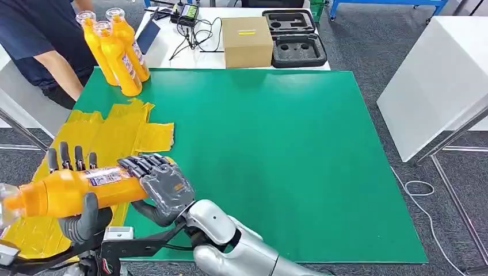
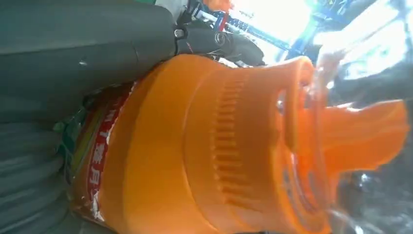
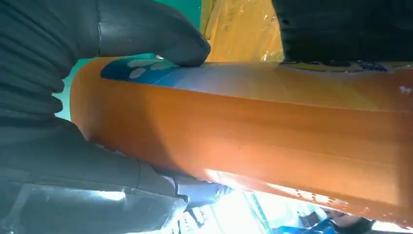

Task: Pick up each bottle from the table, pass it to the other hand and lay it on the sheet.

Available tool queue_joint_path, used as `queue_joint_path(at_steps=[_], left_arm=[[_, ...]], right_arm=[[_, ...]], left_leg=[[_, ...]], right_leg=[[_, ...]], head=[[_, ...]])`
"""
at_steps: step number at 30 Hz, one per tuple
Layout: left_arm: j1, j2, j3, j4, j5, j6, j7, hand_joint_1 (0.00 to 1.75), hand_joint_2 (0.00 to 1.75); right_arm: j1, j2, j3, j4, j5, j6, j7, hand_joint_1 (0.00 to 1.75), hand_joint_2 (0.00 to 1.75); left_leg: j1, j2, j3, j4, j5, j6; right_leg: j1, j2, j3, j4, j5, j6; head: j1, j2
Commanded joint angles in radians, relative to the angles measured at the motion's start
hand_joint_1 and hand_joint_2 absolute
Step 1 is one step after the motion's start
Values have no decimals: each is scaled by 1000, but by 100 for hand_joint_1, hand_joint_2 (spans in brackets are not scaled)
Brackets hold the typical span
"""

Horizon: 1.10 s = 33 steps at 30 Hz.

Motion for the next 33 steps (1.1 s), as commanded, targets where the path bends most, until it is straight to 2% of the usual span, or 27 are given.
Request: queue_joint_path(at_steps=[1, 9, 10, 11, 15, 16, 18, 23, 33], left_arm=[[-23, -21, -10, 4, -5, 2, 17, 0, 175], [-4, -39, 14, -59, 2, -9, 56, 0, 175], [-1, -39, 17, -67, 2, -10, 57, 21, 175], [5, -45, 24, -84, 2, -11, 57, 175, 175], [35, -63, 42, -142, 3, -18, 58, 175, 175], [38, -72, 49, -156, 3, -24, 58, 175, 175], [37, -80, 55, -164, 1, -23, 56, 175, 175], [49, -82, 51, -184, -5, -19, 48, 175, 175], [73, -98, 62, -223, -7, -24, 45, 175, 175]], right_arm=[[-1, -34, 98, -43, 10, 9, -7, 175, 175], [4, -10, 119, -64, 22, 24, 12, 175, 175], [8, -9, 121, -65, 22, 24, 12, 175, 175], [14, -10, 122, -70, 21, 25, 10, 175, 175], [30, -6, 139, -91, 32, 40, 12, 175, 175], [-18, -15, 146, -73, 32, 77, 25, 175, 175], [-42, -11, 111, -30, 10, 95, -18, 175, 175], [-24, -14, 94, -5, 19, 103, -45, 175, 175], [-12, -18, 83, 5, 37, 106, -30, 175, 175]], left_leg=[[2, -2, 5, 0, -2, -3], [1, 0, 3, 0, -2, -2], [1, -1, 2, 0, -1, -2], [2, -1, 4, 0, -2, -3], [2, 0, 4, 0, -2, -2], [1, 1, 3, 0, -2, -2], [1, 0, 2, 0, -1, -2], [1, -2, 3, -1, 0, -2], [1, -1, 3, -1, -1, -1]], right_leg=[[2, -3, 7, -2, -2, -1], [1, -2, 4, -1, -2, -1], [1, -2, 3, -1, -1, -1], [2, -3, 5, -1, -2, -1], [2, -1, 5, -1, -2, -1], [1, -1, 3, -1, -1, -1], [1, -1, 3, -1, -1, -1], [1, -3, 4, -2, -1, -1], [1, -2, 3, -2, -1, -1]], head=[[0, 0], [0, 0], [0, 0], [0, 0], [0, 0], [0, 0], [0, 0], [0, 0], [0, 0]])
